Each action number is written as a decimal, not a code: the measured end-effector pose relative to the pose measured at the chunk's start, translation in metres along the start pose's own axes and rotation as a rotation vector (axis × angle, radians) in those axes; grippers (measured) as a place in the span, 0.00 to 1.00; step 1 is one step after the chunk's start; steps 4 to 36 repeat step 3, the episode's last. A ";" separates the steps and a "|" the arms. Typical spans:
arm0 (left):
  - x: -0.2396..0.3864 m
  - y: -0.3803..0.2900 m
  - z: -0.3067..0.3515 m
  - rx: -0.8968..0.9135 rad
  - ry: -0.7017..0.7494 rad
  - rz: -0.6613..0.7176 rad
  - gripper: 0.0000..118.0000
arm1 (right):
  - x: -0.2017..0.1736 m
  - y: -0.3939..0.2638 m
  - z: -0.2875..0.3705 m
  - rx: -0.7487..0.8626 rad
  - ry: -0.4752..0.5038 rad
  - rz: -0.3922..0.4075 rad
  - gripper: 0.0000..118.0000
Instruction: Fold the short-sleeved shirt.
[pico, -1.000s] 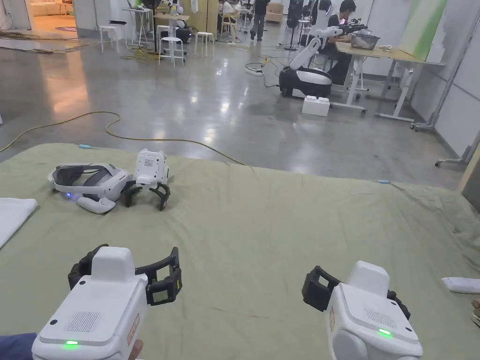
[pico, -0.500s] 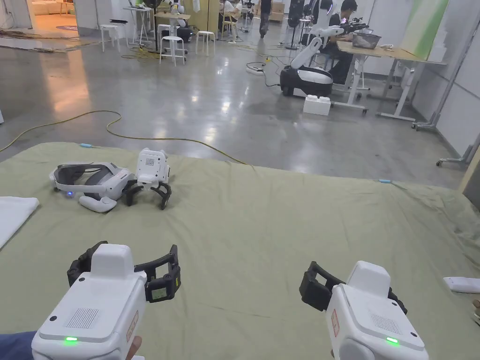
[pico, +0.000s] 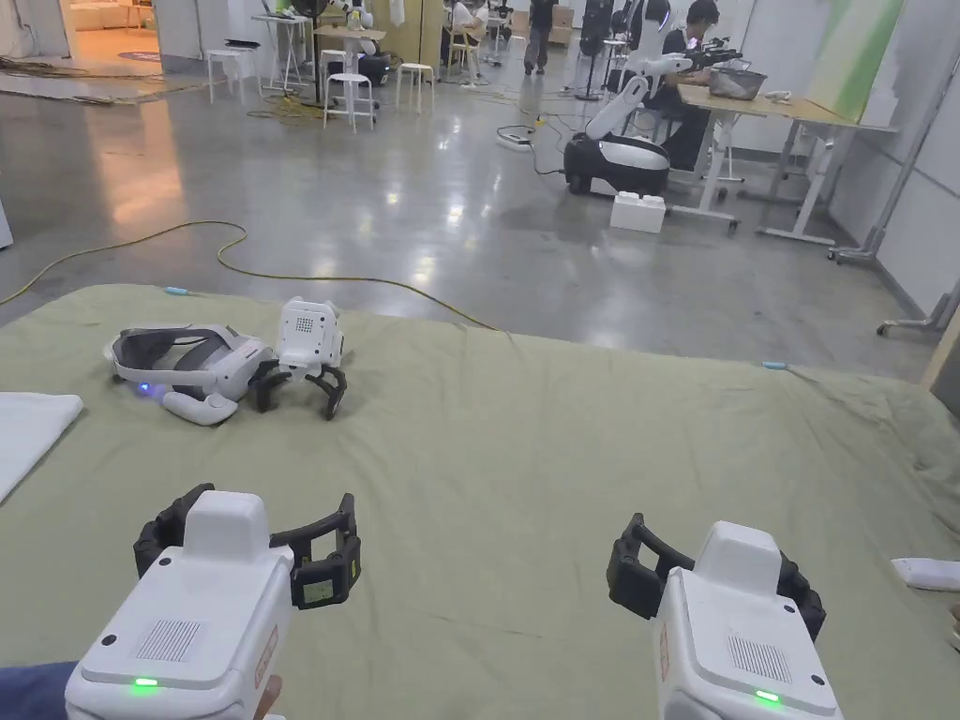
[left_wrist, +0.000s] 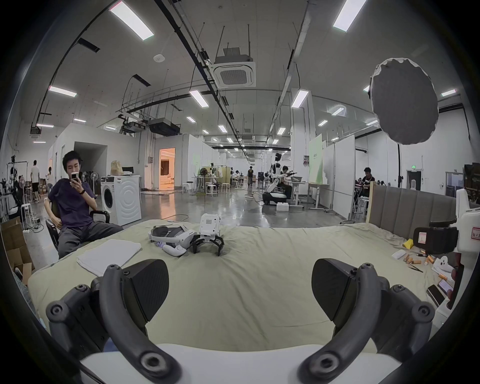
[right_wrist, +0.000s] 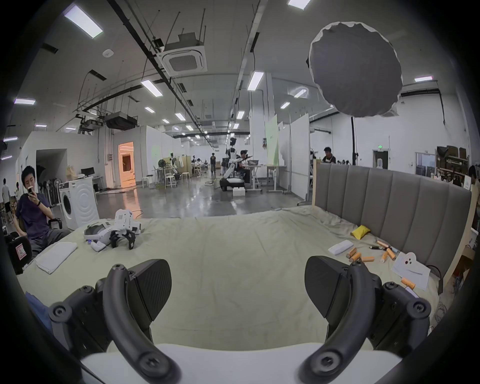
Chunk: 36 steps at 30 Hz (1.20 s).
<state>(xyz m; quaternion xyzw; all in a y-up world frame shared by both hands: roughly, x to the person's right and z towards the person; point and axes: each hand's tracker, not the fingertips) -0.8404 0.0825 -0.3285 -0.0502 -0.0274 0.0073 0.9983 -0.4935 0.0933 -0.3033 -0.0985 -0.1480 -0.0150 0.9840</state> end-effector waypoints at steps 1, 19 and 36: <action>0.000 0.000 0.000 -0.001 0.001 0.000 0.95 | 0.000 -0.001 0.001 0.021 0.002 0.004 0.89; -0.001 -0.001 0.000 -0.002 0.001 0.002 0.94 | 0.002 -0.002 0.004 0.057 0.031 0.007 0.89; -0.001 -0.001 0.000 -0.002 0.001 0.002 0.94 | 0.002 -0.002 0.004 0.057 0.031 0.007 0.89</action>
